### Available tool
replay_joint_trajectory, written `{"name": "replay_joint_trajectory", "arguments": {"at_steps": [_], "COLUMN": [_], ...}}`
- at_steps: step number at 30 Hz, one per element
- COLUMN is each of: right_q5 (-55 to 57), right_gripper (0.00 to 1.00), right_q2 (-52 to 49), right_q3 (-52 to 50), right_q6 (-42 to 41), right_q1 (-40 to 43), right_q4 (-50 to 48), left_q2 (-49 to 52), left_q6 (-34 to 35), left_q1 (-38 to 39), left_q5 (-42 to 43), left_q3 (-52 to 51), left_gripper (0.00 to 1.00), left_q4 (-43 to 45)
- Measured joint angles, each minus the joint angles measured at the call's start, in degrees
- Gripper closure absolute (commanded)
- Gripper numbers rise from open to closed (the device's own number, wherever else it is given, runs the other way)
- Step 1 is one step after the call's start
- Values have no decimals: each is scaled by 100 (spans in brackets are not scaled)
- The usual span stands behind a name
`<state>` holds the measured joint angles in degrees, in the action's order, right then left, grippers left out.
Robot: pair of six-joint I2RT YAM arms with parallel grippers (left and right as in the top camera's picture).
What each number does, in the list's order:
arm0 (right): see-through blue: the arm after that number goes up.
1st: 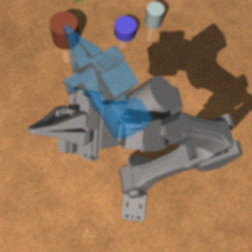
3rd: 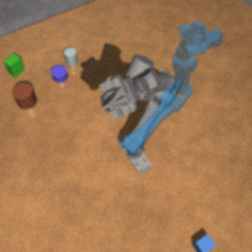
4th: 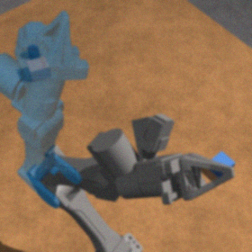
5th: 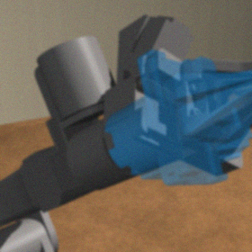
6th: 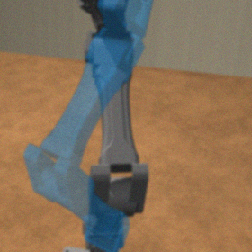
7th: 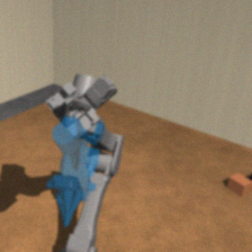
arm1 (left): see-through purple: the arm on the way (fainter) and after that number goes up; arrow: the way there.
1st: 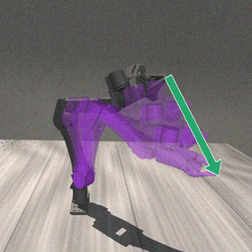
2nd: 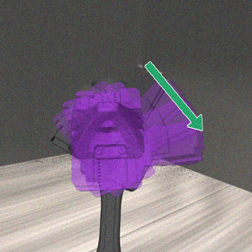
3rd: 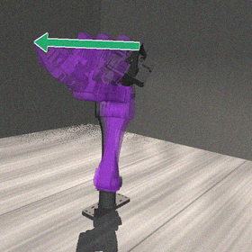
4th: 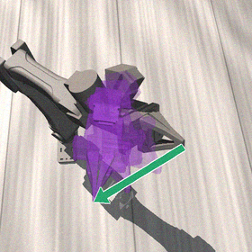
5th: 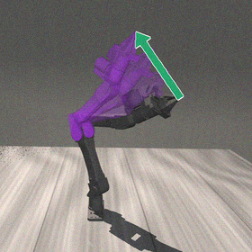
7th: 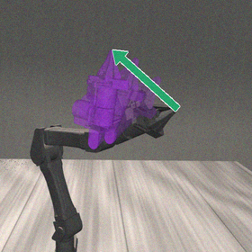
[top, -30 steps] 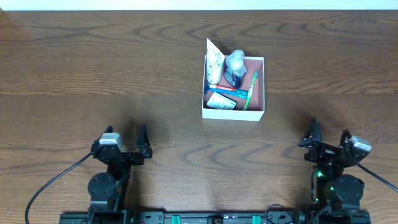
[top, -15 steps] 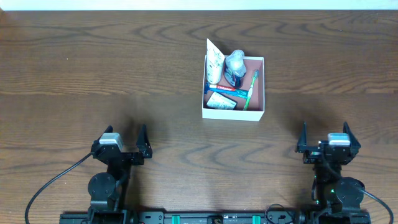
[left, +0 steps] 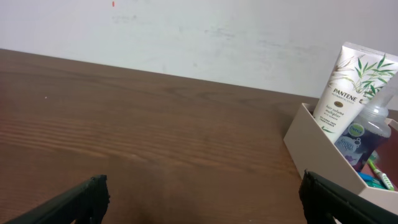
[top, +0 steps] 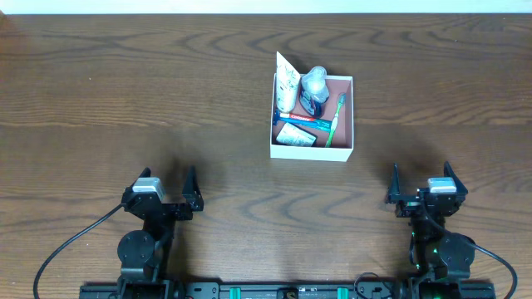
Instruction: Pack container
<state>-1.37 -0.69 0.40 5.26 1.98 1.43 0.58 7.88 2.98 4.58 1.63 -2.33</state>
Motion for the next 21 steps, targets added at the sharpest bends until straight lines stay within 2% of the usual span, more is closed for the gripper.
{"name": "replay_joint_trajectory", "arguments": {"at_steps": [7,21], "right_q5": [157,201], "right_gripper": [1,1], "right_q2": [0,0], "right_q3": [0,0], "right_q6": [-723,-608], "right_q1": [0,0], "right_q4": [247,251], "left_q2": [0,0], "left_q6": [0,0], "left_q1": [0,0], "left_q5": [0,0], "left_q3": [0,0], "left_gripper": [2,2], "left_q4": [0,0]}}
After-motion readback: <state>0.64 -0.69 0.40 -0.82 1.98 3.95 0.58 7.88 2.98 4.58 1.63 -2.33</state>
